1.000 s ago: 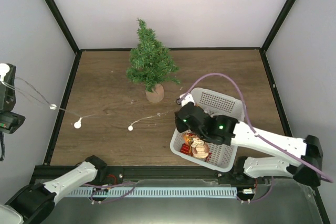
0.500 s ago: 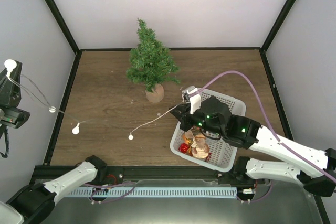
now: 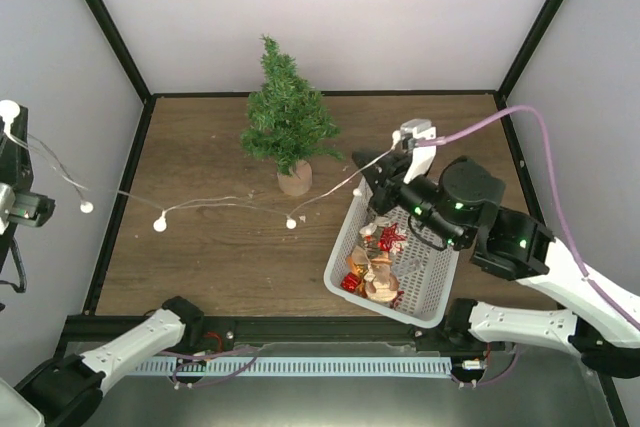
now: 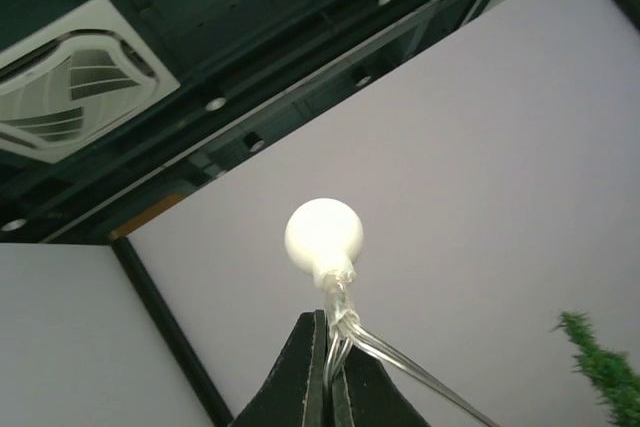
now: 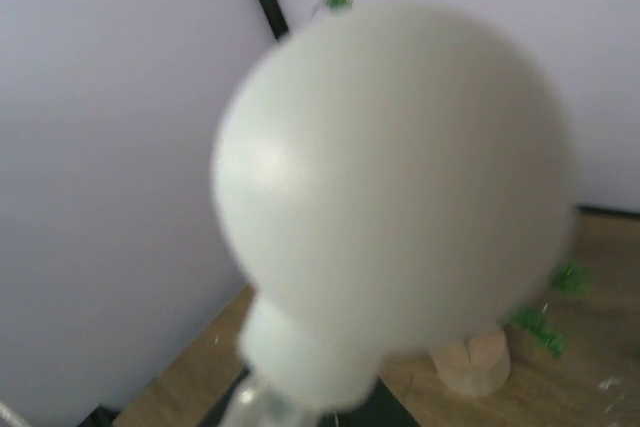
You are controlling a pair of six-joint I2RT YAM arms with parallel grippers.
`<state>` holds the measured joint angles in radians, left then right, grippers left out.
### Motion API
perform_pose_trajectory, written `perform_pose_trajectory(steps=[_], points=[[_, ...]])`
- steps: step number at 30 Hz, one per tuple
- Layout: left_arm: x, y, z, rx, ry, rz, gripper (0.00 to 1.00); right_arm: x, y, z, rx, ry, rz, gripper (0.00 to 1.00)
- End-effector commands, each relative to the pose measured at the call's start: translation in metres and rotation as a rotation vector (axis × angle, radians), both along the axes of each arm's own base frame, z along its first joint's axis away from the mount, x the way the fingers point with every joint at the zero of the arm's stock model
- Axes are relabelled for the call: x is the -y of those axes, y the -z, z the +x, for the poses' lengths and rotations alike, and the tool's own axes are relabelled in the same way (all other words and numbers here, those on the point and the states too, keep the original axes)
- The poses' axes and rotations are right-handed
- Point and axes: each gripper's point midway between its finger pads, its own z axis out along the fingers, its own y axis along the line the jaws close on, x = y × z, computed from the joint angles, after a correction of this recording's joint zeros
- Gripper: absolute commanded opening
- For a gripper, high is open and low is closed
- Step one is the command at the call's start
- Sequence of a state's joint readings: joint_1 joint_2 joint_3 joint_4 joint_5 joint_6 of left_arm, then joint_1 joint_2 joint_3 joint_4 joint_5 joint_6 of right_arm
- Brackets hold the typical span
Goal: Decorate the small christmas tree
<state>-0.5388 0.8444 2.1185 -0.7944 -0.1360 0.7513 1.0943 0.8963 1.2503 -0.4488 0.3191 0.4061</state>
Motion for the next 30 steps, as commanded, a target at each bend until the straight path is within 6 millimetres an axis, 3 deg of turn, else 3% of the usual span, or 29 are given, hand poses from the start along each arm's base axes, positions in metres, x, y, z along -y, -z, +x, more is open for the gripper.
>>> perform_pose_trajectory(steps=[1, 10, 18, 24, 30], points=[[-0.022, -0.013, 0.013, 0.053, -0.180, -0.027, 0.00, 0.025, -0.043, 0.013, 0.084, 0.136, -0.001, 0.01], [-0.020, -0.014, 0.042, 0.044, -0.271, -0.013, 0.00, 0.034, -0.112, 0.031, 0.223, 0.273, -0.013, 0.01], [-0.019, -0.016, 0.053, 0.069, -0.331, 0.017, 0.00, 0.051, -0.182, 0.041, 0.354, 0.418, -0.015, 0.01], [-0.020, -0.016, 0.057, 0.091, -0.383, 0.056, 0.00, 0.054, -0.219, 0.053, 0.464, 0.556, -0.070, 0.01], [-0.026, -0.020, 0.051, 0.114, -0.405, 0.056, 0.00, 0.048, -0.242, 0.066, 0.547, 0.677, -0.126, 0.01]])
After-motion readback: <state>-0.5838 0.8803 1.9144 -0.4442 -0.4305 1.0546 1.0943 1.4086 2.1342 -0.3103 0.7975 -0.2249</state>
